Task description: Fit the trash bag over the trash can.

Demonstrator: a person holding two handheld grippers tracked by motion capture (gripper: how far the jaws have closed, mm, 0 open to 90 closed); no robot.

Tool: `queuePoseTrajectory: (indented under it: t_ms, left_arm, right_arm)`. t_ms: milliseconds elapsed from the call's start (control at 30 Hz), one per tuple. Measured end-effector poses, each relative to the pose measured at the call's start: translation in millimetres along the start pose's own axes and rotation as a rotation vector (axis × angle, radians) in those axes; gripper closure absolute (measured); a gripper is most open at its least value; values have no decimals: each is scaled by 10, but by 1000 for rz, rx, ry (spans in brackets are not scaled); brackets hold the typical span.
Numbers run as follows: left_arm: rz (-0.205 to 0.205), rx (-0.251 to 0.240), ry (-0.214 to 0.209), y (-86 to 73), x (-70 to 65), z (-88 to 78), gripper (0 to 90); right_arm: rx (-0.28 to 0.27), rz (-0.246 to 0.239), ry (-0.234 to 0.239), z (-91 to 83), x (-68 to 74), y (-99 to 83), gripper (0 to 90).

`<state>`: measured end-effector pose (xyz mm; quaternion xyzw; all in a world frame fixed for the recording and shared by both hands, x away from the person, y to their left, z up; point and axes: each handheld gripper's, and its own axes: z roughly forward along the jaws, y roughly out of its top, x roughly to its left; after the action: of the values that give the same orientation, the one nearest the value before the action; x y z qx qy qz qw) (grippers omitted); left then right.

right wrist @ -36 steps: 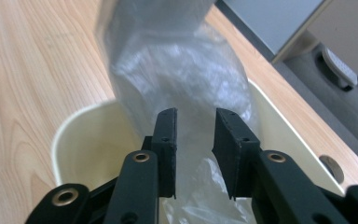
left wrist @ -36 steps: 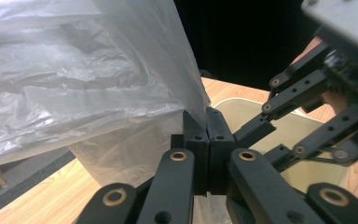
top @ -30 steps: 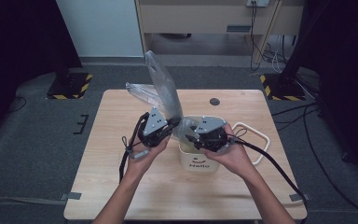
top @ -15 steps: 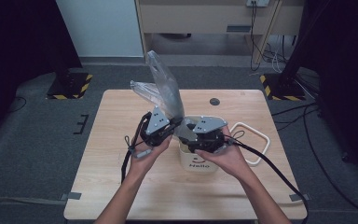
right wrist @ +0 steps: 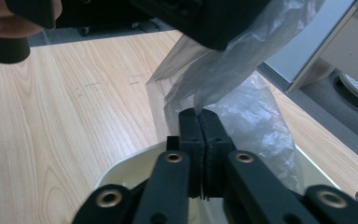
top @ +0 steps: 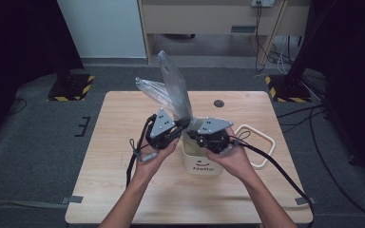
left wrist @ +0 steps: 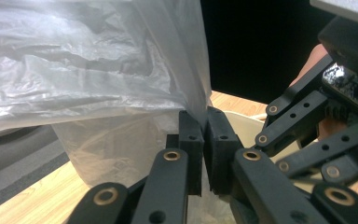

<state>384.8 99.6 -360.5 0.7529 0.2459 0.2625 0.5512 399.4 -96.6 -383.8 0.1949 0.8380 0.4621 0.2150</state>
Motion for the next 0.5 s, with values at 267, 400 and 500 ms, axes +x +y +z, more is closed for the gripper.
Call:
queuePoseTrajectory:
  t_ms: [267, 400, 500]
  left_arm:
    - [4, -6, 2, -15, -17, 6, 700]
    - [7, 5, 4, -45, -22, 7, 655]
    - [3, 4, 10, -64, -8, 7, 628]
  right_arm:
    - [3, 16, -27, -78, -102, 14, 900]
    - [11, 20, -45, -126, -140, 18, 900]
    - [14, 33, -52, -157, -182, -11, 900]
